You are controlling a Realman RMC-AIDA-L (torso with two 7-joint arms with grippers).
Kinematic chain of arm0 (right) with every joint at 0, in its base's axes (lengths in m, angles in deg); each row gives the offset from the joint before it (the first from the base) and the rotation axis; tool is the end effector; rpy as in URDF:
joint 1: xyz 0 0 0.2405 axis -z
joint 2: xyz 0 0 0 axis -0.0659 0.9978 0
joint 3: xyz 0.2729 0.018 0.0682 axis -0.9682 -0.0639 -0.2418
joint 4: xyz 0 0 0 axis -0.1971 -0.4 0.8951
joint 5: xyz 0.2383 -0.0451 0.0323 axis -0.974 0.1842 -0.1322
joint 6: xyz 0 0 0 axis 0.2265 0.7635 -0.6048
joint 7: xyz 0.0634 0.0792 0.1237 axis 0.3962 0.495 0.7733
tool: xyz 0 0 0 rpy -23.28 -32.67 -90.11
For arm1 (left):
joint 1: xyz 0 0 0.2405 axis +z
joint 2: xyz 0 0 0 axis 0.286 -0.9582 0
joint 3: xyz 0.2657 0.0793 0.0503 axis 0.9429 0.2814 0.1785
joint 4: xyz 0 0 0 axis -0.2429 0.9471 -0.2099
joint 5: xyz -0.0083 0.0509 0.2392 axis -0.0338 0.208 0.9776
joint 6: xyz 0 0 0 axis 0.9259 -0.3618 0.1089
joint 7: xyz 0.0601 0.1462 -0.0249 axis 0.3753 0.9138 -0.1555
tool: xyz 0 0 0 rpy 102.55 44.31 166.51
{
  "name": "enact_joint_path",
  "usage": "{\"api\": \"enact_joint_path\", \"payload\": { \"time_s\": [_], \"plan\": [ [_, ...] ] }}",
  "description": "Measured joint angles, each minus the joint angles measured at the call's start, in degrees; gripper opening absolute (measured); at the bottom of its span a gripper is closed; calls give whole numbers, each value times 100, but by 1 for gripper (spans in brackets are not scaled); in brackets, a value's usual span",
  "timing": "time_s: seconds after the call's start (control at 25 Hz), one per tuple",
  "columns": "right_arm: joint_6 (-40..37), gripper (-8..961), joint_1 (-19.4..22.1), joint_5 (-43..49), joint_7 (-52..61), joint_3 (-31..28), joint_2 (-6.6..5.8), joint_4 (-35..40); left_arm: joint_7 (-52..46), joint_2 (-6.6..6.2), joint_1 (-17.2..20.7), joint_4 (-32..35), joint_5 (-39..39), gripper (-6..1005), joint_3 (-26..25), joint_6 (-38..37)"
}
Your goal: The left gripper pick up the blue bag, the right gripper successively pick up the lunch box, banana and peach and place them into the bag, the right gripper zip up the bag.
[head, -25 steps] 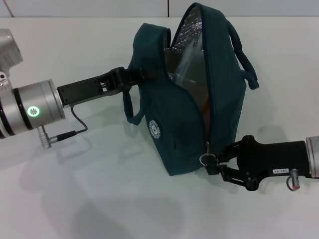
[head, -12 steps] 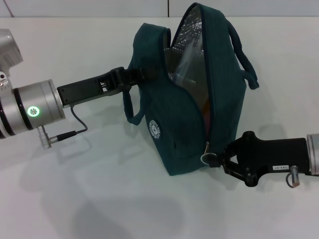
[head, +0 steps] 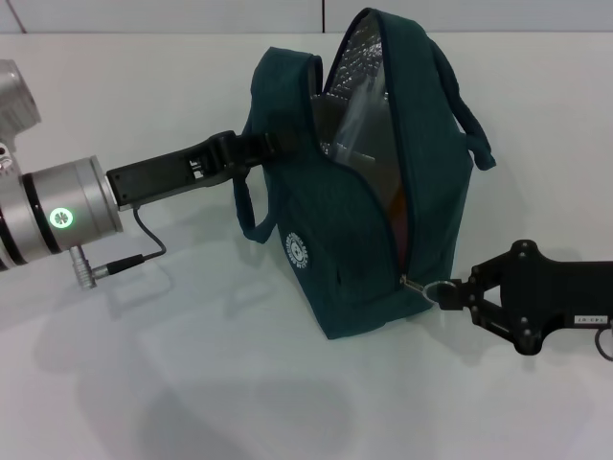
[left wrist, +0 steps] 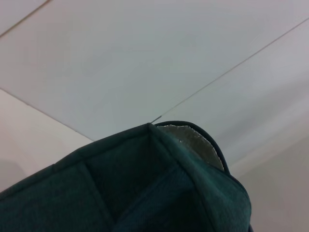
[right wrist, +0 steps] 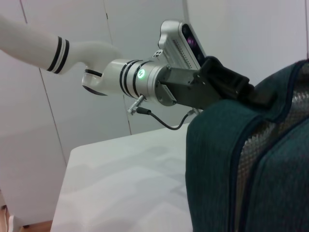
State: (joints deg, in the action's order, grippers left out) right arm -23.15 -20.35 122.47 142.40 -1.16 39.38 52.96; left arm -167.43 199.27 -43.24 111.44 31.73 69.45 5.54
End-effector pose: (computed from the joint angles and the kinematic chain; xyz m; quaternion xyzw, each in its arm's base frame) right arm 0.2882 0.3366 -0.0495 -0.9646 0.0864 0.2411 0.0634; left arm -0.2678 0.3754 -0.0472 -0.7590 -0.5190 -0.3928 0.0172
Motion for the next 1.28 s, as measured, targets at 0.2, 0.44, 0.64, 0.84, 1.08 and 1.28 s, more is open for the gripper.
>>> {"api": "enact_joint_path", "payload": {
  "time_s": [0.2, 0.44, 0.64, 0.84, 1.08, 1.28],
  "plan": [
    [-77, 11, 9, -204, -47, 17, 11, 40, 4, -3, 10, 0, -30, 77, 0, -16],
    [-155, 13, -55, -287, -171, 60, 42, -5, 148, 0, -2, -45, -93, 78, 23, -36],
    [-205, 15, -55, -466, -195, 59, 40, 17, 305, -4, -21, -51, -19, 231, 49, -114],
    [-274, 17, -31, -634, -252, 16, 15, 49, 495, 0, 27, -53, -45, 426, 19, -165],
    [-294, 20, -47, -878, -346, 13, 15, 51, 822, -4, 205, -49, -492, 678, 2, -415],
    [-339, 22, -76, -1148, -455, 13, 7, 51, 1146, -11, 434, -37, -1004, 768, 0, -556]
  ]
}}
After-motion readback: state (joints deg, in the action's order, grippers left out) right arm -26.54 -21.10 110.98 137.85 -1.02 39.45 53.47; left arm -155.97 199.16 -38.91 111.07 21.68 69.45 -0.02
